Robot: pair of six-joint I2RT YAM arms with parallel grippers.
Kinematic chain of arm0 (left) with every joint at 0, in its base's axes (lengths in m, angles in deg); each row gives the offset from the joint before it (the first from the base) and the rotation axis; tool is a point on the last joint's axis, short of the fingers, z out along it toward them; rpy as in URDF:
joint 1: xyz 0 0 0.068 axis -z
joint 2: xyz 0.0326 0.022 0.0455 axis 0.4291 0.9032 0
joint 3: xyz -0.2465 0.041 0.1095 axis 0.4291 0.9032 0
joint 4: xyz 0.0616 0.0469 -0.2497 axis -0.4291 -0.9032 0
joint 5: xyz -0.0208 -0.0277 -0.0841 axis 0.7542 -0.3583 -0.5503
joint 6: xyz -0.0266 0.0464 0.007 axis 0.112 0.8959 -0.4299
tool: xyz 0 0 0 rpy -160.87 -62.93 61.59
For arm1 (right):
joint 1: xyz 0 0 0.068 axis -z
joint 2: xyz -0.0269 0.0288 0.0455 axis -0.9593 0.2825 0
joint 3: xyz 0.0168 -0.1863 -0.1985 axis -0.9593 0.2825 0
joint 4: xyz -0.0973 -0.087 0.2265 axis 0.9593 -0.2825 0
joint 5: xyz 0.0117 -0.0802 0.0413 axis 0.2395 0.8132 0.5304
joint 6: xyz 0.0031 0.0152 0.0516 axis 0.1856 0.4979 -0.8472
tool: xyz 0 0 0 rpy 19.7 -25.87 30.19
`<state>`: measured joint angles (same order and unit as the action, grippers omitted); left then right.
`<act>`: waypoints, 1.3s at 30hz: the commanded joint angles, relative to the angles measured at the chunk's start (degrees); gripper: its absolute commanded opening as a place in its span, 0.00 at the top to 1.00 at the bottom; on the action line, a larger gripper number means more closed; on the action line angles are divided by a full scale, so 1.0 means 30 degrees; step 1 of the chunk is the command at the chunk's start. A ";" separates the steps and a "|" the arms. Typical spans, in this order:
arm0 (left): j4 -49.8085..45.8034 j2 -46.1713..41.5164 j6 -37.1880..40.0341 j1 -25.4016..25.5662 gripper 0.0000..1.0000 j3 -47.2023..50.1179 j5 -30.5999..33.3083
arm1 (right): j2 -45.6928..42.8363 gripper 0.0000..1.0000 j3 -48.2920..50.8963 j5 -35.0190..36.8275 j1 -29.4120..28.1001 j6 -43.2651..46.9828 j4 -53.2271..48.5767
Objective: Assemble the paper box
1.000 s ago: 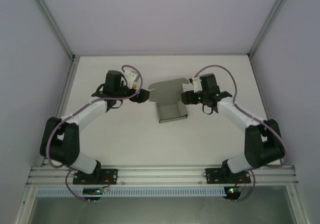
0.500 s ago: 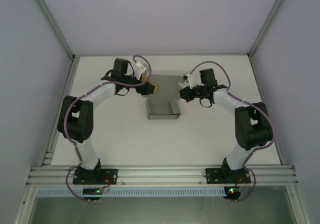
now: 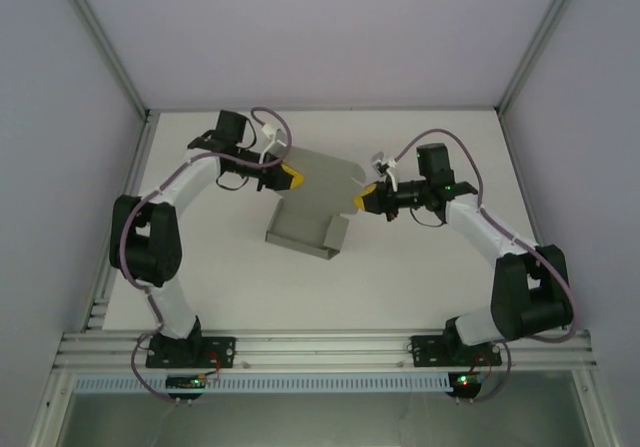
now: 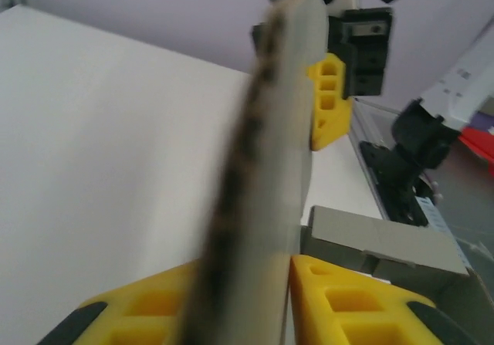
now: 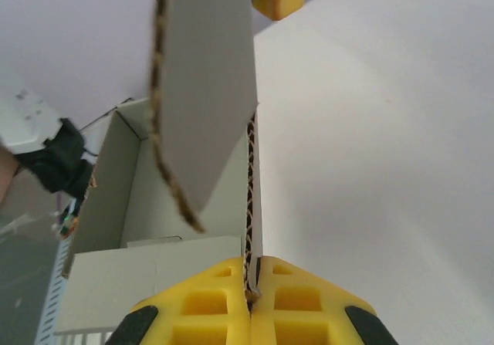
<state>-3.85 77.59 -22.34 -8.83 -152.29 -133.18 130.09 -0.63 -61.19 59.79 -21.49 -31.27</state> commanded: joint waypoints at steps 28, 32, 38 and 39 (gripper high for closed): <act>1.7022 -1.0390 -0.8707 0.3547 1.00 1.0075 1.3629 | -0.1287 0.25 0.2705 0.3428 0.1631 -1.2385 0.5259; 1.7286 -1.0820 -0.8706 0.3774 1.00 1.0275 1.3598 | -0.0127 0.28 0.1419 0.2575 0.0772 -1.2495 0.5594; 1.7381 -1.1219 -0.8514 0.3954 1.00 1.0516 1.3471 | 0.1409 0.45 0.0261 0.2224 0.0015 -1.2318 0.5458; 1.7351 -1.1246 -0.8503 0.3993 1.00 1.0462 1.3510 | 0.1509 0.46 0.0291 0.2095 -0.0086 -1.2330 0.5688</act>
<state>45.84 45.39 -47.69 2.75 -120.97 -92.60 133.24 1.75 -52.12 59.74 -58.01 -15.58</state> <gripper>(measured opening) 0.061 0.549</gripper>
